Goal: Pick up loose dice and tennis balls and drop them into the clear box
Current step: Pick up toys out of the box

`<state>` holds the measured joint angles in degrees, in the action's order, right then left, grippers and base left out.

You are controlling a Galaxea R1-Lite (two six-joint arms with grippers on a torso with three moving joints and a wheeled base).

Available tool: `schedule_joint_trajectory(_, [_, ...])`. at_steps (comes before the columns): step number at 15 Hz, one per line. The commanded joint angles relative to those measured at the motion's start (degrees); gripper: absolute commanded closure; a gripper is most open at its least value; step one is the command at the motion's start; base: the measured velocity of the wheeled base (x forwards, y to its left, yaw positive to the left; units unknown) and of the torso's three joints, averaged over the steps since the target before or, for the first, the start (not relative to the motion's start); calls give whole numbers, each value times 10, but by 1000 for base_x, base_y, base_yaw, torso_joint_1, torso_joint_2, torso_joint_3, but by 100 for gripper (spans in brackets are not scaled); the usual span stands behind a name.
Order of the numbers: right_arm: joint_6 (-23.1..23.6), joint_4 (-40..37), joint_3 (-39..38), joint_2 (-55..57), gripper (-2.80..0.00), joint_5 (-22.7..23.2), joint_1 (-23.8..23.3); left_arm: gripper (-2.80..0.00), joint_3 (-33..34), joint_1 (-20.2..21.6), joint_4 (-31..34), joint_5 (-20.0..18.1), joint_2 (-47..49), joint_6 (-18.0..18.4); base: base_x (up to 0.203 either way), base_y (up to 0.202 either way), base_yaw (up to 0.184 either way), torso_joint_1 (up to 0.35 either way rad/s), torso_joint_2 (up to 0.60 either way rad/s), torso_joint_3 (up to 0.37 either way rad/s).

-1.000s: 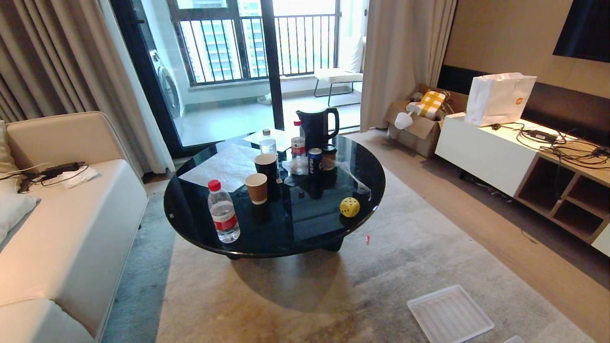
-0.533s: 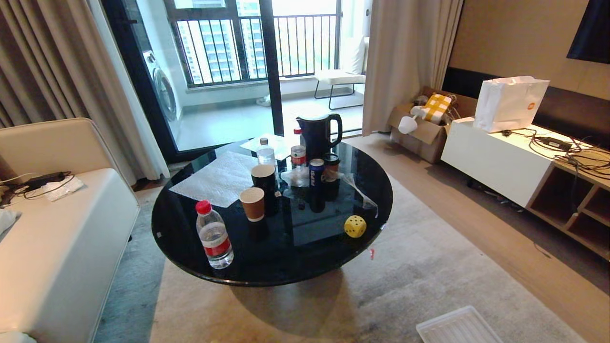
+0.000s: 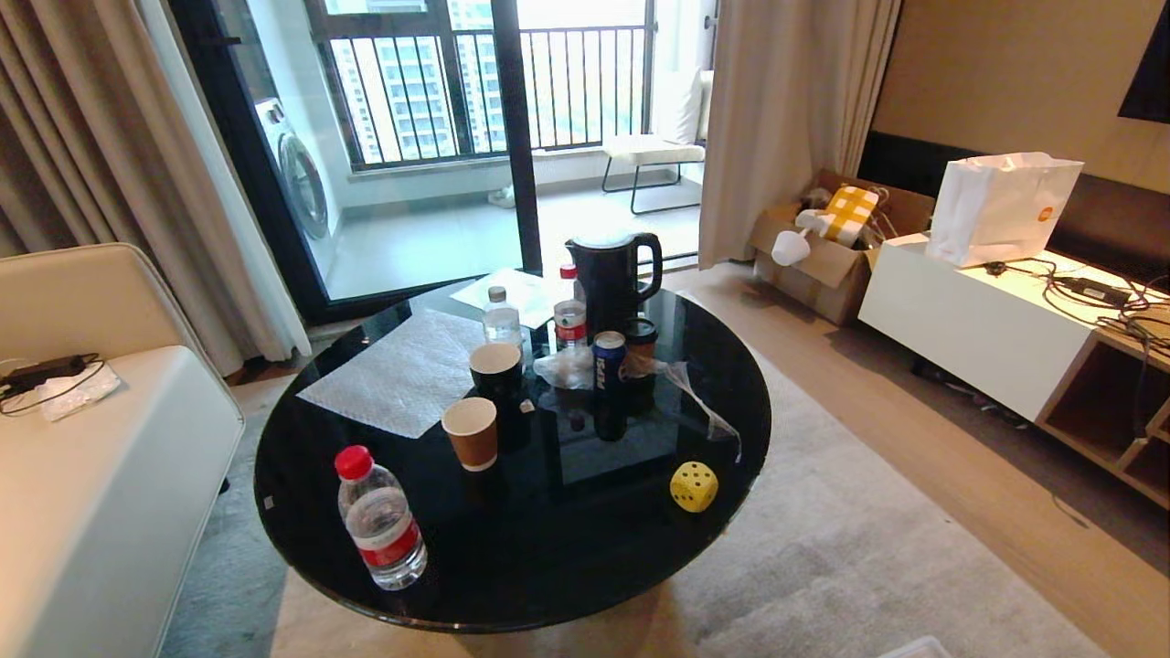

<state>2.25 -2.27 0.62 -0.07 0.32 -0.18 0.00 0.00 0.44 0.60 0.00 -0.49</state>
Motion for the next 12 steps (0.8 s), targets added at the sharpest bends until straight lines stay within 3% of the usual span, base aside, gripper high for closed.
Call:
schedule_joint_trajectory(1, [0, 0, 0, 0, 0, 0, 0, 0, 1, 0, 0, 0, 0, 0, 114, 0, 0, 0, 2, 0])
schedule_joint_trajectory(12, [0, -1, 0, 0, 0, 0, 0, 0, 1, 0, 1, 0, 0, 0, -1, 0, 9, 0, 0, 0])
